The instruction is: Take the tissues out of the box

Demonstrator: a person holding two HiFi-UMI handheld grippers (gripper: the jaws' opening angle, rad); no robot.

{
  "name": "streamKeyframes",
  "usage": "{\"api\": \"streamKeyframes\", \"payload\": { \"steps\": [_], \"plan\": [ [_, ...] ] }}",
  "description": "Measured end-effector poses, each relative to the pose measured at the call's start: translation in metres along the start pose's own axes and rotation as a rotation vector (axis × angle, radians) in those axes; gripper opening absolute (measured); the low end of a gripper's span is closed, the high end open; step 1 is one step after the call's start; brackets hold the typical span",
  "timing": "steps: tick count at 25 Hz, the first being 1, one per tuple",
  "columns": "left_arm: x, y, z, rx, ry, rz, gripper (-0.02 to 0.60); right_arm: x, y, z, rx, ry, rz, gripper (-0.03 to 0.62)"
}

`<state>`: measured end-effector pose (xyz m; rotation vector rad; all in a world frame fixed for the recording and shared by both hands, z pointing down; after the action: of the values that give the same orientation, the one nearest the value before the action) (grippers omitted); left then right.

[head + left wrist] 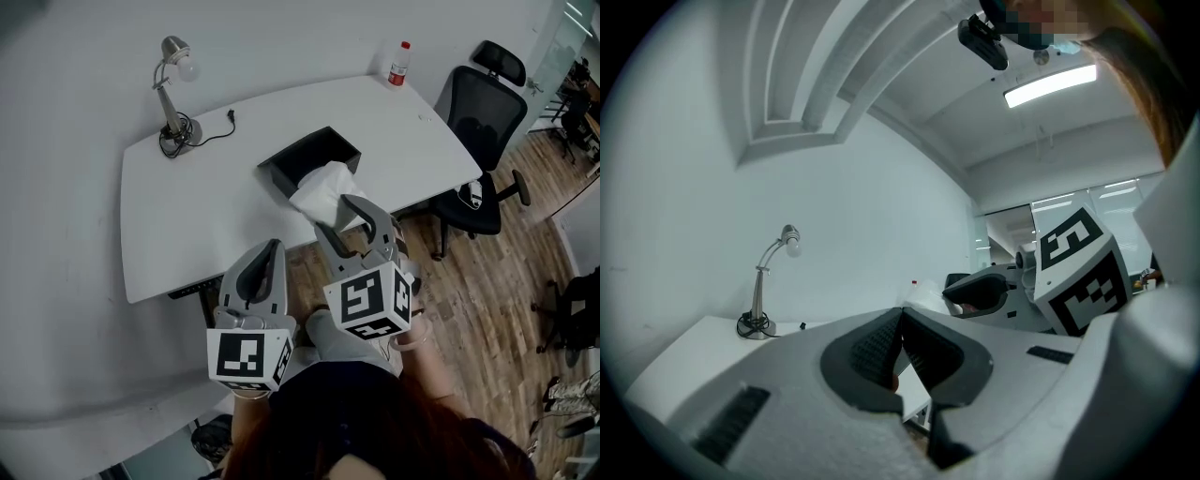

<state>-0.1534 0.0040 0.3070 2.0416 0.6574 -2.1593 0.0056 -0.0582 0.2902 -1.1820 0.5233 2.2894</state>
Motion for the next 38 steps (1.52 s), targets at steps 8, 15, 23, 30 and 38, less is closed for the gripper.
{"api": "streamKeyframes", "payload": {
  "steps": [8, 15, 23, 30, 38],
  "plan": [
    [-0.001, -0.003, -0.011, -0.004, -0.001, 0.004, 0.025, 0.002, -0.024, 0.004, -0.010, 0.002, -0.015, 0.232],
    [0.000, -0.003, -0.035, 0.000, 0.008, 0.007, 0.025, -0.003, -0.046, -0.001, -0.001, 0.001, -0.034, 0.230],
    [0.011, -0.014, -0.074, 0.022, 0.034, 0.009, 0.025, -0.009, -0.077, -0.008, 0.033, 0.006, -0.058, 0.230],
    [0.016, -0.032, -0.098, 0.059, 0.049, 0.015, 0.025, -0.011, -0.103, -0.006, 0.054, 0.012, -0.085, 0.229],
    [0.020, -0.051, -0.121, 0.072, 0.056, 0.020, 0.025, -0.009, -0.131, -0.001, 0.060, 0.018, -0.107, 0.229]
  ]
}}
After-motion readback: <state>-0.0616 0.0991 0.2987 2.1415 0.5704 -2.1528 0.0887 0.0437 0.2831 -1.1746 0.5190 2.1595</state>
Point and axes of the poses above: the fingertips, and each gripper's own axes: y forward along the fingers, z to its left, x out of its top, the point moved 10 cm from there along -y, backward along the fingers, and after that the axes turned 14 degrees about -z, right-handed, at the moved point
